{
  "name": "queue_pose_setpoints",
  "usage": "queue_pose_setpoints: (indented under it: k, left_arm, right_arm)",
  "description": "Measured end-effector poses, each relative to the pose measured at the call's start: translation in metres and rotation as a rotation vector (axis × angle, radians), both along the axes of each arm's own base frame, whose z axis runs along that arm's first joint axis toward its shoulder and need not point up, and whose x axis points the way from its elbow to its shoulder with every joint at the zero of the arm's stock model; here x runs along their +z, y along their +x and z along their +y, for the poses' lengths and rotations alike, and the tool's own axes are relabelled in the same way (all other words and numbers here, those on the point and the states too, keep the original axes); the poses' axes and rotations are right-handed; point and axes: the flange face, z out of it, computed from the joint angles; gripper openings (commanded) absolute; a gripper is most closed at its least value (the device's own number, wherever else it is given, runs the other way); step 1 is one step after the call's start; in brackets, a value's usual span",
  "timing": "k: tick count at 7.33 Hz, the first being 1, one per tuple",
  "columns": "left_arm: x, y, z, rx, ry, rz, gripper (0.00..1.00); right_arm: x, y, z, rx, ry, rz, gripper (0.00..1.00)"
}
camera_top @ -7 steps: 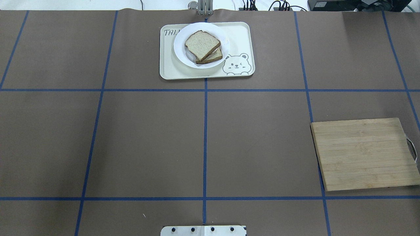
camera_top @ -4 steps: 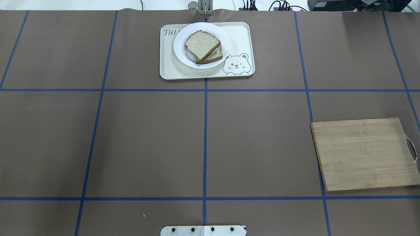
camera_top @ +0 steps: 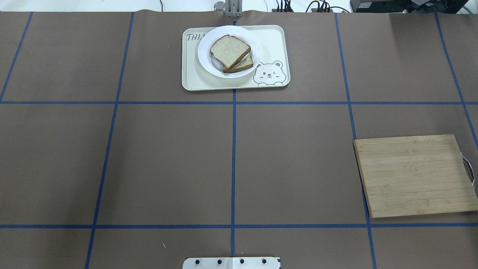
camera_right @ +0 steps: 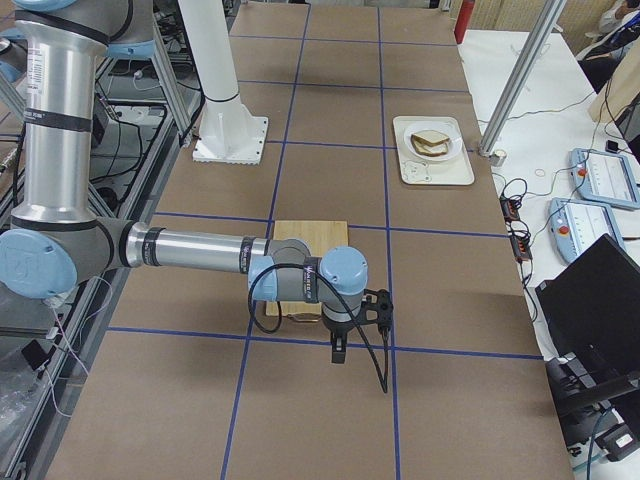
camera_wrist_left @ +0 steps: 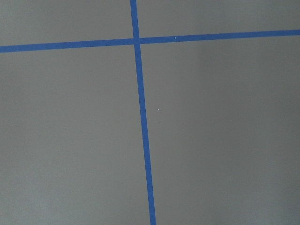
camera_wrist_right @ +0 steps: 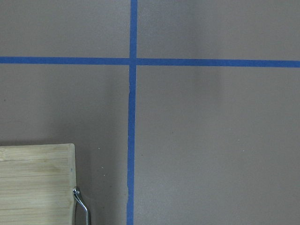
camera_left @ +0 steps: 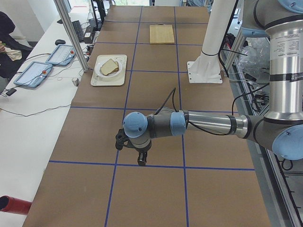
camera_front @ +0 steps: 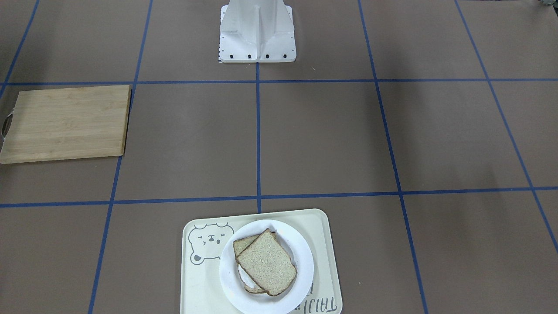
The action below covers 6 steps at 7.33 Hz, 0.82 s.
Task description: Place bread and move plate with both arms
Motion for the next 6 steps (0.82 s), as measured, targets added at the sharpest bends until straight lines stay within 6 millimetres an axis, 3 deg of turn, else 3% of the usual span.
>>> queue_pose_setpoints:
  k: [6]
  left_arm:
    - [0.0031, -0.0039, 0.0038, 0.0, -0.005, -0.043, 0.99]
  right_arm:
    - [-0.0022, 0.0, -0.0005, 0.001, 0.004, 0.0, 1.0]
